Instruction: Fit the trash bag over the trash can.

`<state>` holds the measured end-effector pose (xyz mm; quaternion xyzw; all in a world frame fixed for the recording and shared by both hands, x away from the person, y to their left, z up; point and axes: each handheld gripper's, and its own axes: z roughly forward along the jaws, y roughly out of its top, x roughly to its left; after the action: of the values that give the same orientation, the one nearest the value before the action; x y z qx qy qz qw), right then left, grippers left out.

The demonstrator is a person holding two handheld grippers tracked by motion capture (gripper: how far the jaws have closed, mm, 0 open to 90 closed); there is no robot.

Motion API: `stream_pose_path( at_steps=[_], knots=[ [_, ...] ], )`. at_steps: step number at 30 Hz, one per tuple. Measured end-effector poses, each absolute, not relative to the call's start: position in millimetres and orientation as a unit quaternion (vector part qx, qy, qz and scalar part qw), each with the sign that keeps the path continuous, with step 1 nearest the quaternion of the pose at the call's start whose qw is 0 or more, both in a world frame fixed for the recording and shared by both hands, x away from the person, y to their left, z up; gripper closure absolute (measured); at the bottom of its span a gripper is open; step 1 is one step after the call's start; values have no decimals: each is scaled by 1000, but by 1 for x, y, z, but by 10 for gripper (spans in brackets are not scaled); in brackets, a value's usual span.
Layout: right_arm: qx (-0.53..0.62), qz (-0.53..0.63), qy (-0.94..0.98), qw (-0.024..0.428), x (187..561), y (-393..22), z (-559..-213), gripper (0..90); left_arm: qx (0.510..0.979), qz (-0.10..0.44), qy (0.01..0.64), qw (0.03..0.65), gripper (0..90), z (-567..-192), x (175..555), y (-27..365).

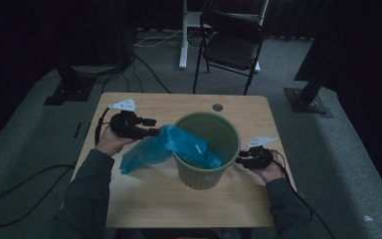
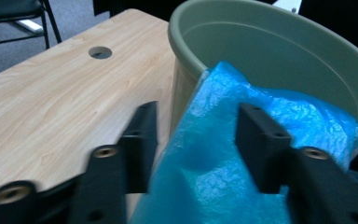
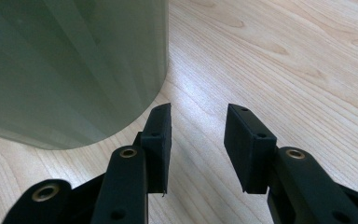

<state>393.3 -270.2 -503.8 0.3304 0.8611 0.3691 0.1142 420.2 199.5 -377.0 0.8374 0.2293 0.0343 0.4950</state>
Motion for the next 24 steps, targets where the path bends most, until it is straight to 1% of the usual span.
stream_pose_path(
  at_steps=[3, 6, 11, 12, 13, 16, 18, 20, 24],
  knots=[
    [330, 368, 862, 114, 393, -269, -504, 610, 838, 25, 227, 496, 379, -379, 423, 198],
    [329, 368, 862, 113, 393, -269, -504, 610, 837, 15, 225, 498, 356, -381, 426, 195],
    [329, 368, 862, 114, 393, -269, -504, 610, 850, -5, 229, 474, 347, -389, 433, 187],
    [330, 368, 862, 114, 393, -270, -504, 610, 851, -12, 225, 474, 371, -389, 433, 186],
    [331, 368, 862, 113, 393, -270, -504, 610, 853, -17, 219, 473, 427, -389, 432, 184],
    [331, 368, 861, 114, 393, -271, -504, 611, 857, -18, 199, 474, 636, -386, 427, 178],
    [331, 368, 861, 116, 393, -271, -502, 611, 858, -16, 188, 478, 739, -381, 425, 174],
    [329, 370, 861, 119, 392, -271, -498, 615, 858, -8, 184, 479, 812, -376, 423, 171],
    [325, 382, 856, 122, 389, -275, -486, 650, 855, -1, 174, 489, 880, -365, 419, 165]
  ],
)
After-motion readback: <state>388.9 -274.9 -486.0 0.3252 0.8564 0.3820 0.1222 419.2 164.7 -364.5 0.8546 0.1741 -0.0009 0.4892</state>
